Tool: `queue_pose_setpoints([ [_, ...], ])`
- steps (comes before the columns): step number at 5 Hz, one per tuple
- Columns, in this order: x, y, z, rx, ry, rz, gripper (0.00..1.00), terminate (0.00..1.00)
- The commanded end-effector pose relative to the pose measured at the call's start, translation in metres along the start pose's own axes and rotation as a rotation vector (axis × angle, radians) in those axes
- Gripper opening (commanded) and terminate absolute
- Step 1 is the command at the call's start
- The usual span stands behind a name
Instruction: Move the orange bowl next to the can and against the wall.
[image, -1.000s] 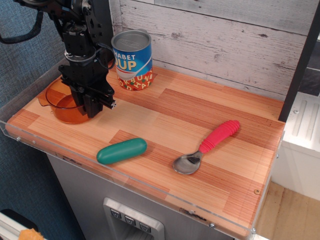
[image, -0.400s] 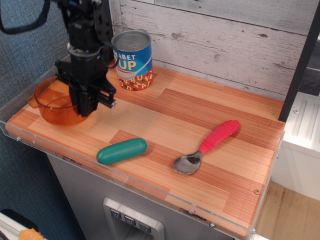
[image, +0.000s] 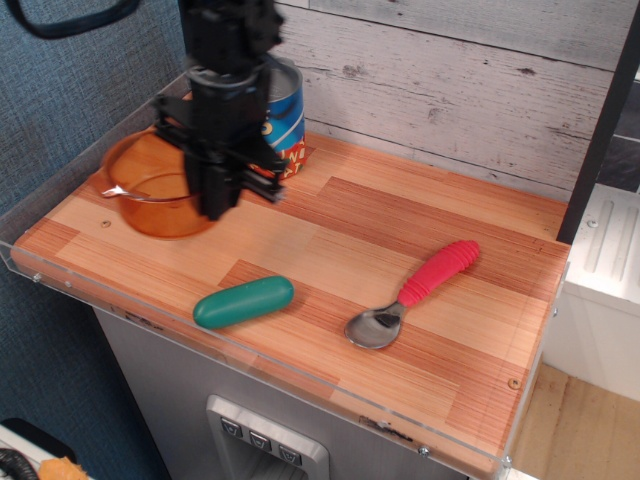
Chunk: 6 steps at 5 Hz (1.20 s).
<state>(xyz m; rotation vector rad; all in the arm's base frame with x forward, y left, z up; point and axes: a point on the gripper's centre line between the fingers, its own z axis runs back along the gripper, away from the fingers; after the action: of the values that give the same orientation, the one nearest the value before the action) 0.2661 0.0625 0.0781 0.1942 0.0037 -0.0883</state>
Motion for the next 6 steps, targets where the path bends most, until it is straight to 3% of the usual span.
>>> queue_pose_setpoints([
  [1, 0.025, -0.046, 0.034, -0.039, -0.101, -0.075, 0.0, 0.0],
  [2, 0.046, -0.063, 0.03, -0.087, -0.115, -0.139, 0.0, 0.0],
  [3, 0.069, -0.079, 0.021, -0.07, -0.184, -0.262, 0.0, 0.0],
  [4, 0.085, -0.088, 0.016, -0.081, -0.231, -0.295, 0.0, 0.0],
  [5, 0.096, -0.095, 0.011, -0.093, -0.258, -0.314, 0.0, 0.0],
  [6, 0.104, -0.101, 0.009, -0.078, -0.244, -0.332, 0.0, 0.0],
])
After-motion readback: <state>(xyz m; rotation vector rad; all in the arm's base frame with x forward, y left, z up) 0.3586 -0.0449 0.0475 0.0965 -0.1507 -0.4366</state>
